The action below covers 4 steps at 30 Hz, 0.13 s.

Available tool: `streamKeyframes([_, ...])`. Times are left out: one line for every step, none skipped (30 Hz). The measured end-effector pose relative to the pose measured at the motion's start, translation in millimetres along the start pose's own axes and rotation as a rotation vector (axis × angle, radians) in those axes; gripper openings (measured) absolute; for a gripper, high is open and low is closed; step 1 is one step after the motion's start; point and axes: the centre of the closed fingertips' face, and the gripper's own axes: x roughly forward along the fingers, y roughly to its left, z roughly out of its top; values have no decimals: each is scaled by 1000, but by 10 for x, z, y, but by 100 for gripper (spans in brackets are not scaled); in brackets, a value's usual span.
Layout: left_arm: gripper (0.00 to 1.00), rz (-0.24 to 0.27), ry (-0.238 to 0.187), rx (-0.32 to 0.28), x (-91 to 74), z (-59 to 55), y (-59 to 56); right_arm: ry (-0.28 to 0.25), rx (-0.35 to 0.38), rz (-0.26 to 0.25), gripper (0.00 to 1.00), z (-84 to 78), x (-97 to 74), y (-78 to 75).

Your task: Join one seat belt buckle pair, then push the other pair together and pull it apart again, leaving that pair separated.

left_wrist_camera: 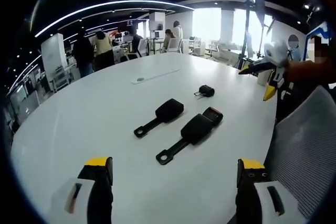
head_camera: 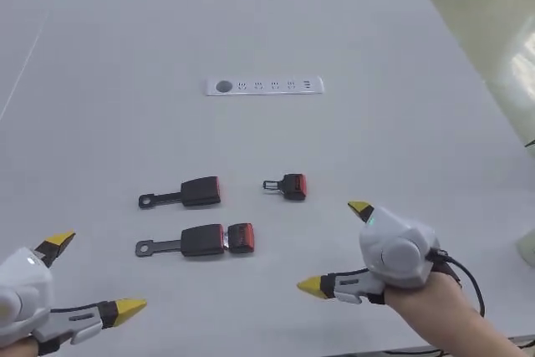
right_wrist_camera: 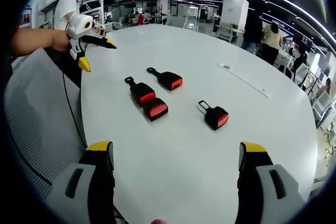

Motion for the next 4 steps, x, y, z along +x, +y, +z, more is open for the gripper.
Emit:
streamKeyframes([100, -1, 6, 2, 3, -17, -1, -3, -8, -5, 99, 17, -4, -9])
streamKeyframes([100, -2, 7, 4, 4, -19, -4, -3, -11, -6, 99, 25, -6, -12])
streamKeyframes([100, -3, 11, 2, 5, -30, -8, -2, -10, -6, 99, 30, -5, -12])
streamKeyframes([100, -5, 14, 1, 4, -37, -14, -3, -10, -5, 99, 34, -5, -11])
